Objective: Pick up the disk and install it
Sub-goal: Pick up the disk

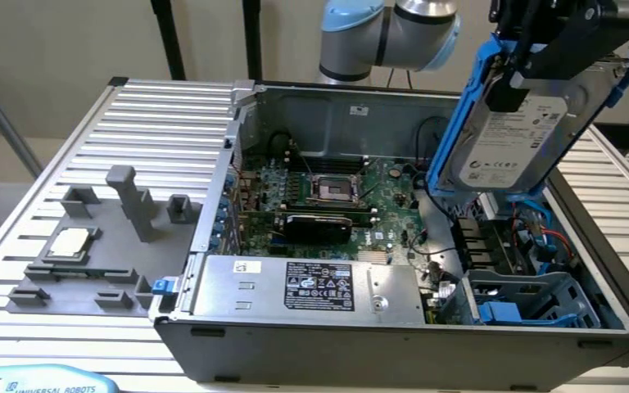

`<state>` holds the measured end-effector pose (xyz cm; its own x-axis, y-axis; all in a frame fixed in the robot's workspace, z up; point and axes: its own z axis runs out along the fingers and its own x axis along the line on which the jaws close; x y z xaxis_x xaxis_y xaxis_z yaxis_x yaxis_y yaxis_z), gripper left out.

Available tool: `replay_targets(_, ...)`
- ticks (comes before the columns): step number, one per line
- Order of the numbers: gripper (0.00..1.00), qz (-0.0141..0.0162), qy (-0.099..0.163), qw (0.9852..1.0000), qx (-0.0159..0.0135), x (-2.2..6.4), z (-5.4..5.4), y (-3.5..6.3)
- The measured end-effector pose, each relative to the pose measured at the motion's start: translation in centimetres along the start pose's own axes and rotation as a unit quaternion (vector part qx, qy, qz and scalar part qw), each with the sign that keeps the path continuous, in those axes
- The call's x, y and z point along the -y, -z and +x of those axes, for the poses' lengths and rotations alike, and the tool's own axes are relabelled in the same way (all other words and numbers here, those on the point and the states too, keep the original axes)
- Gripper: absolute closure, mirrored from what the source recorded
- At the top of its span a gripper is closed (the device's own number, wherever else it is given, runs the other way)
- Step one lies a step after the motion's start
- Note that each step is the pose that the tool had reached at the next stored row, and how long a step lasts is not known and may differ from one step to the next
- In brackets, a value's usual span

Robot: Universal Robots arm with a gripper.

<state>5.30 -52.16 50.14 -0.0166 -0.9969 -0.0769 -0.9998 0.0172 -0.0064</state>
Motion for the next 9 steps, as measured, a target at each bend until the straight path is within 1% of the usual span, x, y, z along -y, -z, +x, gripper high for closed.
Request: replay_targets(9,0.67,0.0001,0.0,1.0,-0.0001,2.72,2.3,-0.25)
